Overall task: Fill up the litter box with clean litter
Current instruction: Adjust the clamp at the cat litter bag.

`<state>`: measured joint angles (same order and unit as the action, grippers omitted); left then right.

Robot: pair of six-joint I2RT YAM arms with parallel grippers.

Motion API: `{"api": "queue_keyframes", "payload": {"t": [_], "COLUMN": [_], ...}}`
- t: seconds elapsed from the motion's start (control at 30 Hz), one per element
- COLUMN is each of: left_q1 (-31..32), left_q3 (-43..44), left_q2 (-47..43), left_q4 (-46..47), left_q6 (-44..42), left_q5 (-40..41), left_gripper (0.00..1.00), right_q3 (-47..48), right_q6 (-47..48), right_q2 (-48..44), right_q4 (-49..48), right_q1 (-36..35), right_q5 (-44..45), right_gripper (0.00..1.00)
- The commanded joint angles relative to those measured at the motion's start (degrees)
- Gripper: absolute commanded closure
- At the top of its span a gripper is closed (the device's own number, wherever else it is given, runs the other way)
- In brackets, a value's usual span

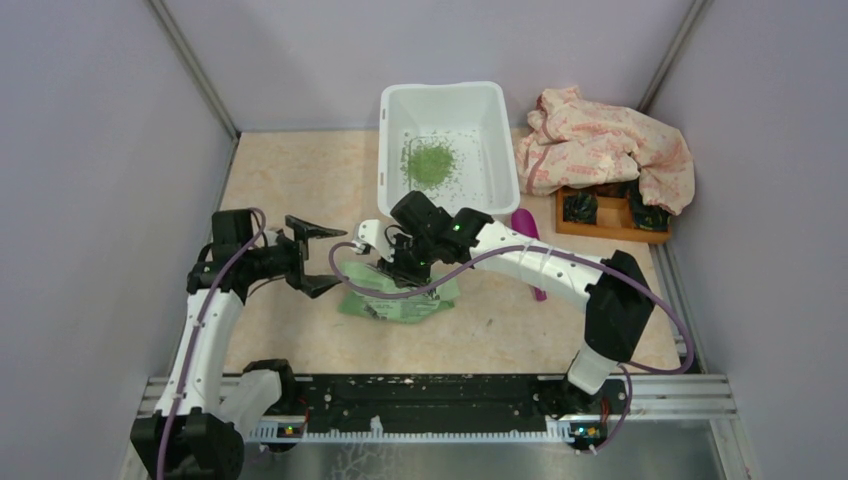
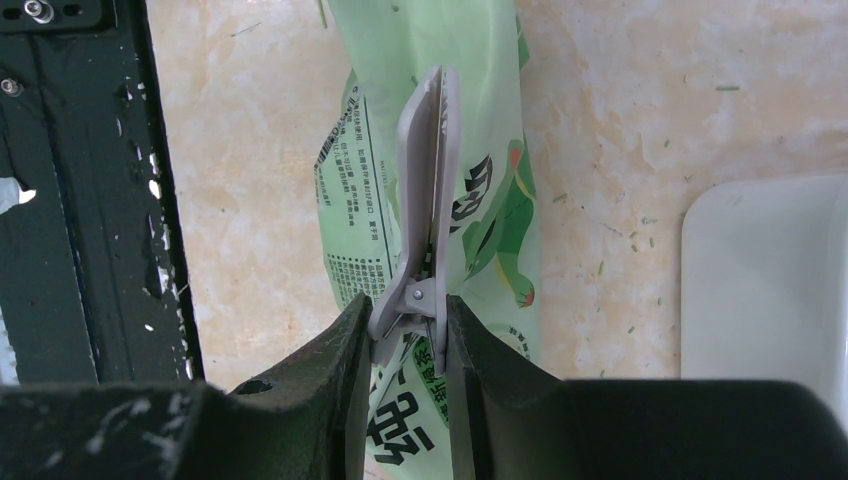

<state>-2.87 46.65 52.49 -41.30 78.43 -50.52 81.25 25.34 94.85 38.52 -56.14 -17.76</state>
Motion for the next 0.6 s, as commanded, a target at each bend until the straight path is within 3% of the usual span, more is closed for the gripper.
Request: {"api": "queue_keyframes", "payload": {"t": [0.0,0.57], "left_q1": [0.33,0.85], "left_q3": [-1.92,-3.99], "left_q2": [1.64,8.92], "left_q4": [1.01,5.77], "left_q6": [0.14,-1.01], "left_q5": [1.35,4.23], "left_gripper": [0.04,0.16], "right_q3": [-0.01,-0.24], "right_q6": [-1.02,-1.15], "right_q2": [-1.16,-1.95], "right_q4": [0.36,0.11], "right_q1": [-1.34,-1.34], "right_q5": [-2.11,-1.49], "right_gripper": [1.00,1.00]}}
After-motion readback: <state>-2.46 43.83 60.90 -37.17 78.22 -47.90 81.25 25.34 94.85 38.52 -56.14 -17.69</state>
